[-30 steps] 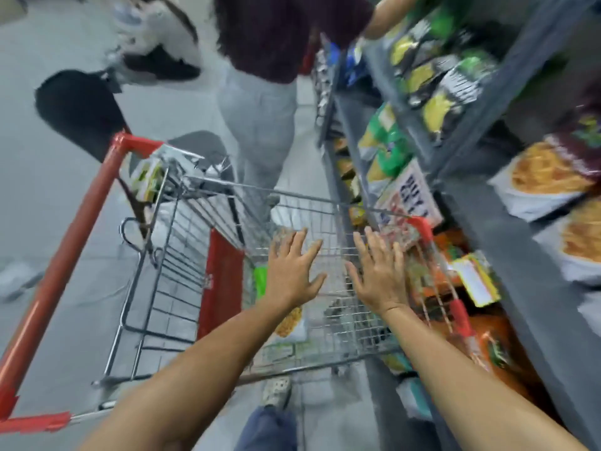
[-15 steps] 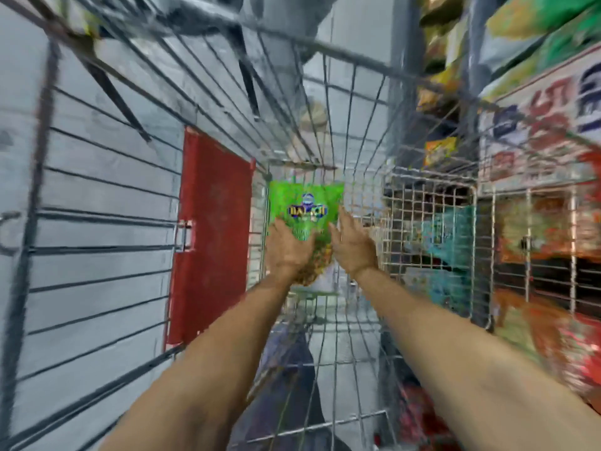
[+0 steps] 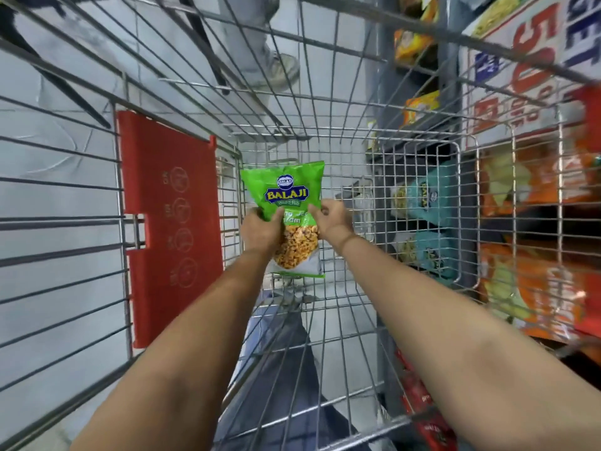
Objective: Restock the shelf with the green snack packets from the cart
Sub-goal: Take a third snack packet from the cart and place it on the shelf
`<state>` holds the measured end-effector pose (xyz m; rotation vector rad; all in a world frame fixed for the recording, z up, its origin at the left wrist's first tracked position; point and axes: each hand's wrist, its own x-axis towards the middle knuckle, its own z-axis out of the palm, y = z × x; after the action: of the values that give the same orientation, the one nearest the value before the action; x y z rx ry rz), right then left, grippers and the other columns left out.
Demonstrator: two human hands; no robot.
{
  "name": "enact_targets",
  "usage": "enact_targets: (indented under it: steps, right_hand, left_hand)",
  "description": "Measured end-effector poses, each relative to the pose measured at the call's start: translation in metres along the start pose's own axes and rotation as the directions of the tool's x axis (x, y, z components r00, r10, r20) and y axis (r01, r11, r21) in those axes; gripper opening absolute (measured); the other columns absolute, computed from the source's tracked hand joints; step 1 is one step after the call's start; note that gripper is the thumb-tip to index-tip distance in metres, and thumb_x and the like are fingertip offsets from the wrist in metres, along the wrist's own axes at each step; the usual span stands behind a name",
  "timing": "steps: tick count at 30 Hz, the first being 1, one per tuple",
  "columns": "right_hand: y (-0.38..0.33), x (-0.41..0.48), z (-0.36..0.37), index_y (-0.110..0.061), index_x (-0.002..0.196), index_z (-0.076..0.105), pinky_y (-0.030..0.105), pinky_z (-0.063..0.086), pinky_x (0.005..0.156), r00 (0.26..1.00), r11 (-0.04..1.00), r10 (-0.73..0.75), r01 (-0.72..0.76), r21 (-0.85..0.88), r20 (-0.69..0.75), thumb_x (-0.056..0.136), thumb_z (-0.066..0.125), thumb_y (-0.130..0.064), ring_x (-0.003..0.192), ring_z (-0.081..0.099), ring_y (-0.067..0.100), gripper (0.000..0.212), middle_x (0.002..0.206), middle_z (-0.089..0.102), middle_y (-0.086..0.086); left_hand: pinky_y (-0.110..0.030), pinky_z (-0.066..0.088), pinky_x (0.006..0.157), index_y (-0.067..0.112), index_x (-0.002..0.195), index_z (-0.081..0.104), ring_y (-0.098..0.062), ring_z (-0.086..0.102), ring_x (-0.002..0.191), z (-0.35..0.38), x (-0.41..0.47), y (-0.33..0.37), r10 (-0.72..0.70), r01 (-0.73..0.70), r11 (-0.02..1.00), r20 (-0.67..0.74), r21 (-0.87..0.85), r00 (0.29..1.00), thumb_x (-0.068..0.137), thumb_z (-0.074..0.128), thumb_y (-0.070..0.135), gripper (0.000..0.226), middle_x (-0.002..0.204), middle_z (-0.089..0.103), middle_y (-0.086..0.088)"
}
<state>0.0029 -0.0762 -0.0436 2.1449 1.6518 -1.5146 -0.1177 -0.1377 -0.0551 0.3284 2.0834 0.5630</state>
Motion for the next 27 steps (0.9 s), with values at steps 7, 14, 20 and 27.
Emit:
enact_targets:
  steps: [7, 14, 20, 27]
  right_hand:
    - [0.001, -0.049, -0.045, -0.019, 0.062, 0.049, 0.028, 0.039, 0.066, 0.987, 0.988, 0.033, -0.008, 0.152, -0.159, 0.088, 0.060, -0.029, 0.072, 0.053, 0.020, 0.031, 0.065, 0.054, -0.003]
    - [-0.017, -0.140, -0.154, -0.008, 0.108, 0.064, 0.030, 0.042, 0.069, 0.889, 0.958, -0.078, 0.192, 0.212, -0.452, 0.090, 0.055, -0.041, 0.087, 0.061, 0.023, 0.038, 0.100, 0.069, 0.010]
    - [-0.004, -0.260, -0.253, -0.010, 0.090, 0.066, 0.032, 0.038, 0.063, 0.644, 0.907, -0.109, 0.376, 0.189, -0.758, 0.091, 0.055, -0.032, 0.074, 0.056, 0.019, 0.025, 0.087, 0.070, 0.014]
    - [0.096, -0.439, -0.325, -0.008, 0.105, 0.060, 0.039, 0.044, 0.077, 0.282, 0.874, 0.100, 0.433, 0.219, -0.954, 0.095, 0.044, -0.040, 0.084, 0.059, 0.025, 0.037, 0.092, 0.068, 0.013]
  left_hand:
    - [-0.039, 0.051, 0.089, 0.010, 0.097, 0.059, -0.027, 0.061, 0.097, -0.027, -0.045, 0.035, 0.216, -0.224, 0.973, 0.127, 0.051, 0.968, 0.074, 0.073, 0.049, 0.048, 0.105, 0.066, -0.010]
    - [-0.027, 0.057, 0.079, 0.022, 0.102, 0.052, -0.009, 0.068, 0.080, -0.040, -0.149, 0.124, 0.519, -0.504, 0.853, 0.306, -0.135, 0.798, 0.081, 0.072, 0.032, 0.031, 0.088, 0.062, -0.003]
    - [-0.011, 0.049, 0.057, 0.017, 0.113, 0.057, -0.017, 0.062, 0.076, -0.037, -0.287, 0.200, 0.838, -0.841, 0.502, 0.354, -0.202, 0.416, 0.082, 0.072, 0.022, 0.035, 0.090, 0.065, 0.000]
    - [-0.035, 0.055, 0.073, 0.020, 0.110, 0.060, -0.022, 0.066, 0.081, 0.024, -0.477, 0.197, 0.907, -0.943, 0.093, 0.419, -0.319, -0.052, 0.080, 0.072, 0.035, 0.036, 0.097, 0.069, 0.002]
